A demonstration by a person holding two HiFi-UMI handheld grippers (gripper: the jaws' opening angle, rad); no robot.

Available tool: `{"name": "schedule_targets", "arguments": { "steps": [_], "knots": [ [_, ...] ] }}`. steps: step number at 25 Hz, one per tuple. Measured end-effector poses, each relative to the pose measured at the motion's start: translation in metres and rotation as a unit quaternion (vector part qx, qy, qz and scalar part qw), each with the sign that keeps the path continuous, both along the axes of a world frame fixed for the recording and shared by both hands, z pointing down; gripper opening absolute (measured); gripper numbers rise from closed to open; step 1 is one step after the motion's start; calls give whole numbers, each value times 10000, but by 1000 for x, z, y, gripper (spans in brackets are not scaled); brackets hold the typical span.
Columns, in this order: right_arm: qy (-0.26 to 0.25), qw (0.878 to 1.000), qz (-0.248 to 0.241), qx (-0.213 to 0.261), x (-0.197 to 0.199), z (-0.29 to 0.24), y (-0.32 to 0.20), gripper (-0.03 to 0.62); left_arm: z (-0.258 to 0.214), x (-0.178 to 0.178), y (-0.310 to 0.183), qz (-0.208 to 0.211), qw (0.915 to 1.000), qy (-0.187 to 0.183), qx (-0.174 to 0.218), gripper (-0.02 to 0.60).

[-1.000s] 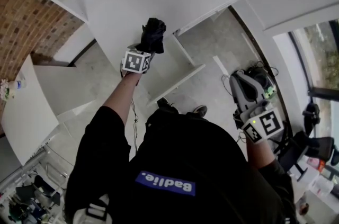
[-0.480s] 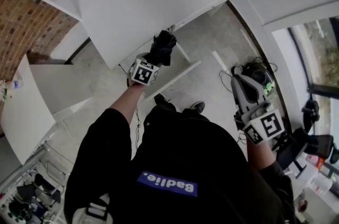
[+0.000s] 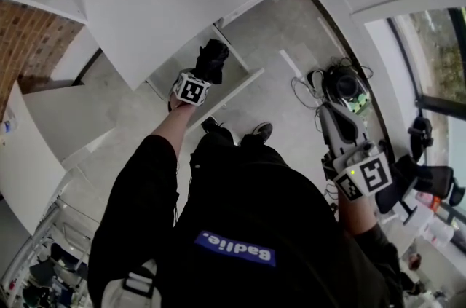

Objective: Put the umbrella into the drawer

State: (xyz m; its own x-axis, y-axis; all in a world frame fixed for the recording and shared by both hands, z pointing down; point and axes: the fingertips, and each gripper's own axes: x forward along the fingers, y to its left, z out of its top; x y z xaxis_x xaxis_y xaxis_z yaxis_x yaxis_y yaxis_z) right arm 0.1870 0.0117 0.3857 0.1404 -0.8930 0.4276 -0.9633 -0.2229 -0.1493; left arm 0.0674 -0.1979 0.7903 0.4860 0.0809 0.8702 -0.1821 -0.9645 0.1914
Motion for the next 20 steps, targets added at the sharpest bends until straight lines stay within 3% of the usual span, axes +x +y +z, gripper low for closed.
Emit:
{"name": "schedule_targets", "arguments": {
  "steps": [13, 20],
  "knots": [
    [-125, 9978, 508, -410, -1, 14, 32, 31, 79, -11, -13, -284, 9968, -736, -84, 268],
    [-223, 9967, 623, -477, -5, 23, 36, 31, 101, -17, -7, -342, 9948, -941, -164, 273]
  ]
}}
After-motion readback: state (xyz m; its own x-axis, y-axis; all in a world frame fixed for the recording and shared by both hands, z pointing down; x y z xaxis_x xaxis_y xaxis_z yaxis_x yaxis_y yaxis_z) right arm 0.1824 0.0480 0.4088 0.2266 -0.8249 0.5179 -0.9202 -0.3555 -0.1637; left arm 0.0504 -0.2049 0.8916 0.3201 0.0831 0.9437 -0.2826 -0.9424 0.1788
